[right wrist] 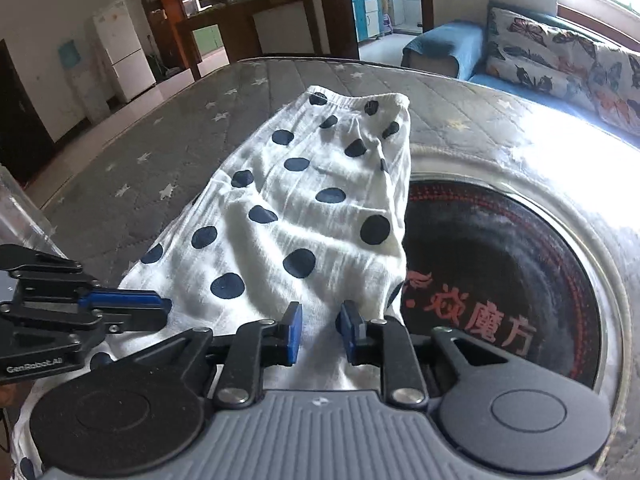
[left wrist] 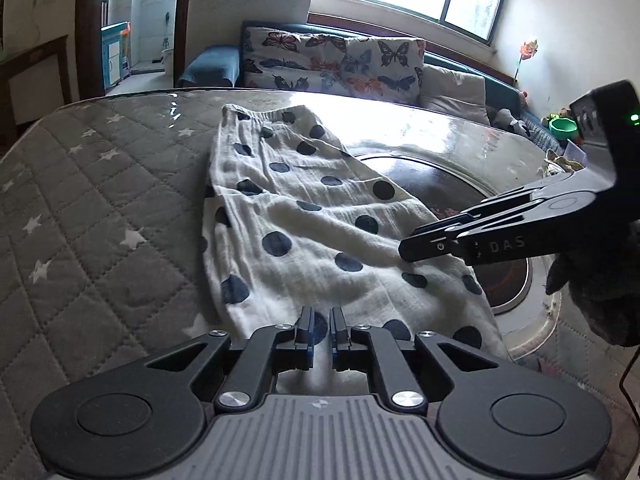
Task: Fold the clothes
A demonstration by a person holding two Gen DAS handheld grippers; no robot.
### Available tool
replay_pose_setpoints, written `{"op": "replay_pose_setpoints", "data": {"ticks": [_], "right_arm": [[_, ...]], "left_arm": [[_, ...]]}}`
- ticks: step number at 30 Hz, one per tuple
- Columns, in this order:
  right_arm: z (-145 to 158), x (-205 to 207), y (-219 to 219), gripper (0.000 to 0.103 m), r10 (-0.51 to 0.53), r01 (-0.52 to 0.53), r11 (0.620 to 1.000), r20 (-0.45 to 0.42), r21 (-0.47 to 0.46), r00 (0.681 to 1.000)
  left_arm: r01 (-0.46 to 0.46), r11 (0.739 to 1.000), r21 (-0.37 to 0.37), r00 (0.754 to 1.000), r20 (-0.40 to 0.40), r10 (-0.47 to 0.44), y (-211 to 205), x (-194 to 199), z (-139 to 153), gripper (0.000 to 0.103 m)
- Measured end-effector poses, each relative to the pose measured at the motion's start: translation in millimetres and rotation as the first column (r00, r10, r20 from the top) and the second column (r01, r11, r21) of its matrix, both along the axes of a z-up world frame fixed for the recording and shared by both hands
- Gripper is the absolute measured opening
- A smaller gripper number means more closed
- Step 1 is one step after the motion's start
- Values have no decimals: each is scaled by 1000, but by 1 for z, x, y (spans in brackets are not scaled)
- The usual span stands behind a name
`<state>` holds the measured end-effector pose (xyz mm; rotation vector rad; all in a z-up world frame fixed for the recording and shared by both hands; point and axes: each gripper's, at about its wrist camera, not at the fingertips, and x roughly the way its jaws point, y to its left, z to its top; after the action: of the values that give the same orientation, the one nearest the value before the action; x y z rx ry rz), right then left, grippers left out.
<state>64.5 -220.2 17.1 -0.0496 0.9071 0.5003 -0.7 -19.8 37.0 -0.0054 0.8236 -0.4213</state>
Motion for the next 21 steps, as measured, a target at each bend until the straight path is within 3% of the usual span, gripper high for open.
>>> {"op": "replay_pose_setpoints", "data": {"ticks": [4, 12, 21], "right_arm": [[13, -19, 0, 37, 40, -40, 999, 29, 2, 999], [23, -85, 12, 42, 207, -205, 978, 54, -38, 977], [4, -129, 34, 44, 306, -294, 945, 66, -145, 950]], "left_arm": [[8, 1000, -10, 1000, 28, -8, 3, -13, 10, 14], [92, 995, 29, 991, 98, -94, -3, -62, 21, 14], [146, 984, 97, 983, 93, -155, -11, -96, 1, 14]]}}
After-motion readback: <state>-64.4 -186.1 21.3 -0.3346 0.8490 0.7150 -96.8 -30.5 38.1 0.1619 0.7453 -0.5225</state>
